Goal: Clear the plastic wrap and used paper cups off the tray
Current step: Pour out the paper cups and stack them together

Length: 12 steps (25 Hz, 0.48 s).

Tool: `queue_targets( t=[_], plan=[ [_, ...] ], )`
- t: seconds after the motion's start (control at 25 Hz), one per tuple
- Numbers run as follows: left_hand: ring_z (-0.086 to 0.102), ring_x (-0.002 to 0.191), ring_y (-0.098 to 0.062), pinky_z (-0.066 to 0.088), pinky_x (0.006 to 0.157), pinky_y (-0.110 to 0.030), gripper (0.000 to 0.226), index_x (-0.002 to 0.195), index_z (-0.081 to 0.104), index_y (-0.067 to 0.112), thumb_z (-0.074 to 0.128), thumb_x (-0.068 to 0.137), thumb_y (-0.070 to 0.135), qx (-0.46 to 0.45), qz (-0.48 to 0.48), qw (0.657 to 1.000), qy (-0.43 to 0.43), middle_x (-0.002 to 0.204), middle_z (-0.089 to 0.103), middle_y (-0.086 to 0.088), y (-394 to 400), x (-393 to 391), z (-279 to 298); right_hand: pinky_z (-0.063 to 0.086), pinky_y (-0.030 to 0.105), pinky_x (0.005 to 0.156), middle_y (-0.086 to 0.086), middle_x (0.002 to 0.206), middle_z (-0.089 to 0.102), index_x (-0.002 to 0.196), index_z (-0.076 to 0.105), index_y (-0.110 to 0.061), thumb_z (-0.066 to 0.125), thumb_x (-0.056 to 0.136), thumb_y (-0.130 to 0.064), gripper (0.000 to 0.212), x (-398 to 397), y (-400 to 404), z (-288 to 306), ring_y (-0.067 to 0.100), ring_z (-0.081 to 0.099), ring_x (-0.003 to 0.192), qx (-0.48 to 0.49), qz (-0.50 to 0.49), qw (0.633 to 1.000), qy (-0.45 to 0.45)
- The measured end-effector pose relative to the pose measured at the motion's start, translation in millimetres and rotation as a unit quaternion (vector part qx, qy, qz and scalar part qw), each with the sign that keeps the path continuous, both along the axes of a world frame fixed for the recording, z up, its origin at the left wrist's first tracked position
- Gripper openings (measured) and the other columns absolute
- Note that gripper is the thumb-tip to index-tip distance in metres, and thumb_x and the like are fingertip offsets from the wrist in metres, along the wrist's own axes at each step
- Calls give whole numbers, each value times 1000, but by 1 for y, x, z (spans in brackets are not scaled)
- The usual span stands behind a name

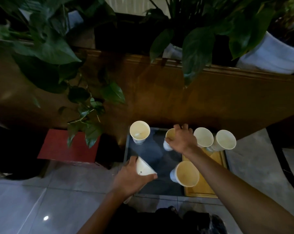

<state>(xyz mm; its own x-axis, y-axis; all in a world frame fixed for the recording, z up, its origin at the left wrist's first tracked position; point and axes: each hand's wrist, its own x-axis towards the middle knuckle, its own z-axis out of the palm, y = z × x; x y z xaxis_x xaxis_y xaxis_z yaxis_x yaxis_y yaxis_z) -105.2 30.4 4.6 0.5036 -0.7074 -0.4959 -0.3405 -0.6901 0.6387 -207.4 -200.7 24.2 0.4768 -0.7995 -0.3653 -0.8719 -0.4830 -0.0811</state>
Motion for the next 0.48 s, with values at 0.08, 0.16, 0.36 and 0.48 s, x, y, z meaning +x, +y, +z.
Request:
queue_targets(
  t=[0.08, 0.16, 0.36, 0.48],
  plan=[
    [53, 102, -12, 53, 87, -38, 90, 115, 30, 49, 64, 44, 93, 3, 13, 1000, 2, 114, 49, 18, 3, 1, -2, 52, 52, 98, 18, 142, 44, 143, 42, -20, 67, 81, -67, 82, 10, -3, -1, 44, 49, 127, 16, -22, 999, 29],
    [51, 99, -11, 51, 83, -34, 90, 113, 27, 52, 62, 42, 96, 8, 22, 1000, 3, 111, 45, 19, 6, 2, -4, 52, 55, 99, 18, 143, 45, 144, 40, -20, 69, 80, -65, 84, 15, -4, -4, 45, 51, 127, 42, -25, 998, 37],
    [49, 96, -10, 45, 78, -31, 87, 110, 25, 54, 61, 43, 96, 5, 39, 999, 0, 109, 45, 18, 9, 4, -7, 46, 56, 101, 16, 144, 42, 146, 36, -22, 77, 76, -53, 87, 12, -6, -7, 42, 48, 130, 64, 1, 998, 30],
    [49, 97, -9, 45, 78, -30, 91, 115, 30, 49, 62, 44, 95, 5, 40, 999, -3, 111, 47, 18, 9, 4, -9, 42, 56, 104, 12, 147, 40, 148, 34, -23, 80, 74, -46, 89, 8, -4, -8, 39, 43, 135, 69, 13, 997, 15]
  ],
)
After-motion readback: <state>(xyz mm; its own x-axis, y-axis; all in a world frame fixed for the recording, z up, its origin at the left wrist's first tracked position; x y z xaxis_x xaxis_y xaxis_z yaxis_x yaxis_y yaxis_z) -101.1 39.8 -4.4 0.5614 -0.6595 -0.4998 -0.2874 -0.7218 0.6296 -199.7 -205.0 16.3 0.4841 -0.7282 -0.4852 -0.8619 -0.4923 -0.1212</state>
